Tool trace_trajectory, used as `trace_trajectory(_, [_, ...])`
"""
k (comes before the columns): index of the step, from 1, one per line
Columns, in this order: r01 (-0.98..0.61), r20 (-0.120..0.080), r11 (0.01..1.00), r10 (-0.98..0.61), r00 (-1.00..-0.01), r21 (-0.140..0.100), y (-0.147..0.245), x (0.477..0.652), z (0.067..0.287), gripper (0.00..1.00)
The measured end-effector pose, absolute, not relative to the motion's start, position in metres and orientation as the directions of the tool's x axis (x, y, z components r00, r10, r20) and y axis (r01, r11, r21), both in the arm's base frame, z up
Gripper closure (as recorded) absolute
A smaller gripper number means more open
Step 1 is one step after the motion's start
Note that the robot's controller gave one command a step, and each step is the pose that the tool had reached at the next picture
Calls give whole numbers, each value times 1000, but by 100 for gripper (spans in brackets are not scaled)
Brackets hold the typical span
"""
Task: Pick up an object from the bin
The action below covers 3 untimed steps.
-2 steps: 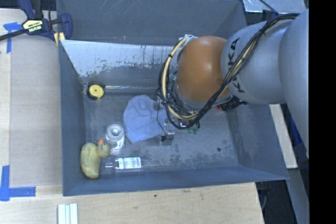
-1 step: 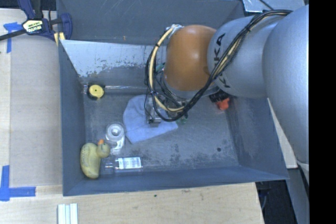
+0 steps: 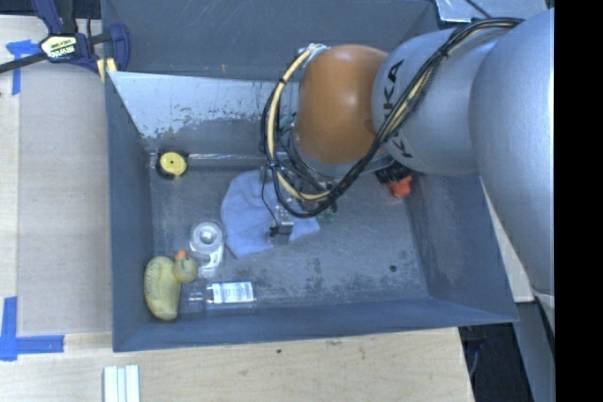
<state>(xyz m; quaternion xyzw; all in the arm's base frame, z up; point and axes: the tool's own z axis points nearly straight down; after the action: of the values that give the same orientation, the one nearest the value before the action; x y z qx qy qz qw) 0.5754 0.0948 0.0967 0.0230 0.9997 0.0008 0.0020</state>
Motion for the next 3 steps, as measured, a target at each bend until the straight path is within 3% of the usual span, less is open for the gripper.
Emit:
trace_trajectory(1, [46, -4, 999, 46, -999, 2, 95, 575, 97, 0])
trace_trajectory(2, [167, -7, 986, 167, -986, 5, 52, 554, 80, 0])
trace_trajectory(3, [-24, -8, 1000, -24, -1000, 2, 20, 578, 82, 100])
